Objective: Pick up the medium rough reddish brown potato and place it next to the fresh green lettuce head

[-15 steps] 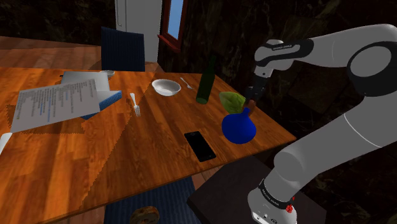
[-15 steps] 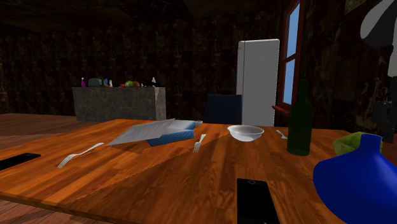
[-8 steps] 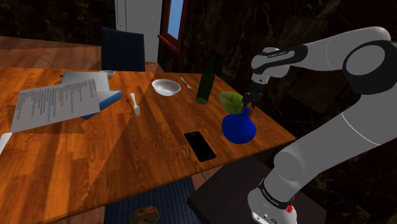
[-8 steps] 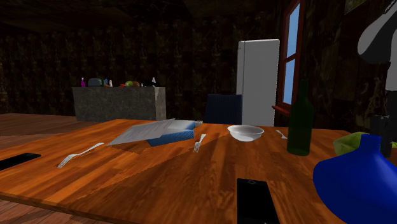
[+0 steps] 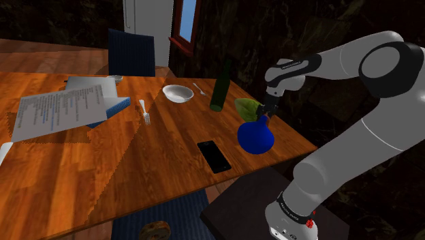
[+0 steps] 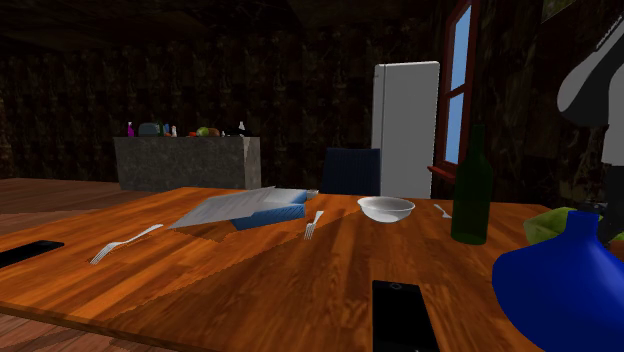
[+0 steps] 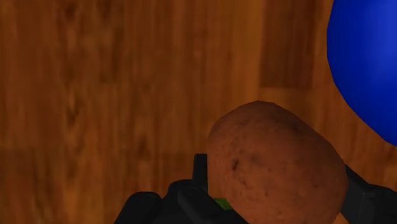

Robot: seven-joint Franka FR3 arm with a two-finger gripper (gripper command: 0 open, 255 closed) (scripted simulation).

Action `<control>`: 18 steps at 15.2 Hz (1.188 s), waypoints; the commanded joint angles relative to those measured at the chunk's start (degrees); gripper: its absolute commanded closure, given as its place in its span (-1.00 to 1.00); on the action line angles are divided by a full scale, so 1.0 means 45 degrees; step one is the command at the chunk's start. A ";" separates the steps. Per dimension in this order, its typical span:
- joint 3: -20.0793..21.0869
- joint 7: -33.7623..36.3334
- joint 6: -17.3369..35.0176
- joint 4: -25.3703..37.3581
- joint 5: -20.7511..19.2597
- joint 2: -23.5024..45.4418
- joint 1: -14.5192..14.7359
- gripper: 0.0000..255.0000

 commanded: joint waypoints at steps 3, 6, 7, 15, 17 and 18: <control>-0.0073 -0.0128 0.0759 -0.0437 0.0118 0.0461 0.0020 1.00; -0.0075 -0.0127 0.0758 -0.0437 0.0117 0.0460 0.0021 1.00; -0.0075 -0.0127 0.0758 -0.0437 0.0117 0.0460 0.0022 1.00; -0.0083 -0.0140 0.0751 -0.0404 0.0123 0.0487 0.0023 -1.00; -0.0049 -0.0078 0.0296 -0.0160 0.0062 0.0265 0.0016 -1.00; -0.0023 -0.0036 -0.0163 0.0132 0.0018 0.0091 0.0012 -1.00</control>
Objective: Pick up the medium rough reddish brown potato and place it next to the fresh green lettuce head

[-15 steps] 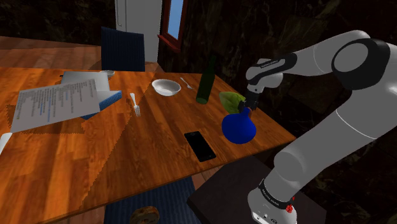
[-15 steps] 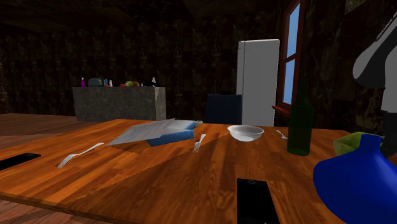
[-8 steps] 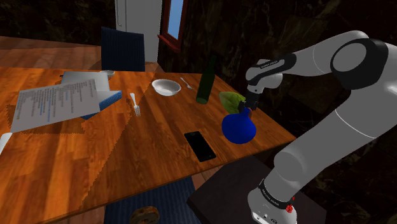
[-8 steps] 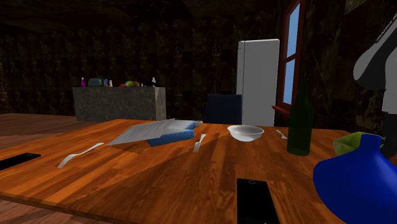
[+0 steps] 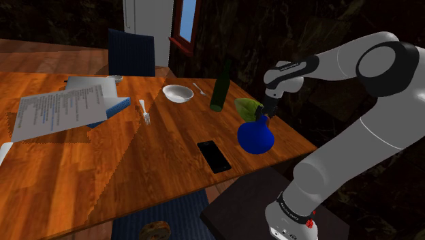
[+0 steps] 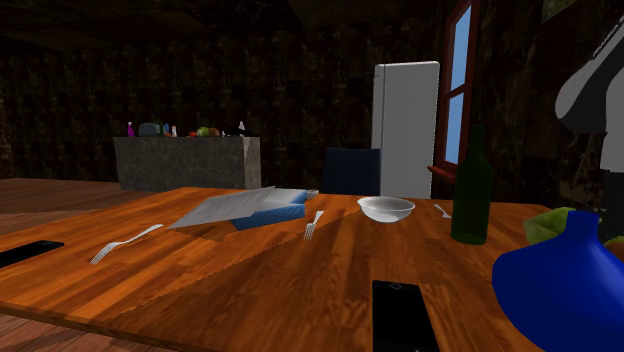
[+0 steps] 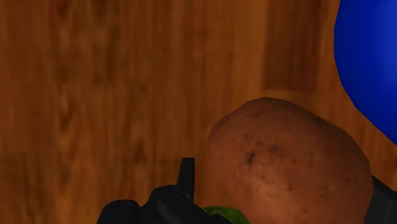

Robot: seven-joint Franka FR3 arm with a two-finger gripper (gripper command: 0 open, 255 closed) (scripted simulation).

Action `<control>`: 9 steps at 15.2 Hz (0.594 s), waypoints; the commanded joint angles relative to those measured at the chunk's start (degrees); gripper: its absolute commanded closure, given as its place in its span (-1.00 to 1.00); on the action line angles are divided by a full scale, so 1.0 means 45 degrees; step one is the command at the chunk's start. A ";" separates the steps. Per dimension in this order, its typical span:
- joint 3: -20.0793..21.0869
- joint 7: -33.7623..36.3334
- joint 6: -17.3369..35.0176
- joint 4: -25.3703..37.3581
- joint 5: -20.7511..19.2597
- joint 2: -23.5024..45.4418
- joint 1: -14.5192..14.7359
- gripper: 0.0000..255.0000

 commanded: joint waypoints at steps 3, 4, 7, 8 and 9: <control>0.0062 0.0080 -0.1223 0.0814 -0.0100 -0.0410 -0.0017 -1.00; 0.0062 0.0080 -0.1224 0.0812 -0.0101 -0.0412 -0.0017 -1.00; 0.0062 0.0080 -0.1223 0.0814 -0.0100 -0.0410 -0.0017 -1.00; 0.0062 0.0080 -0.1223 0.0814 -0.0100 -0.0410 -0.0017 -1.00; 0.0062 0.0080 -0.1223 0.0814 -0.0100 -0.0410 -0.0017 -1.00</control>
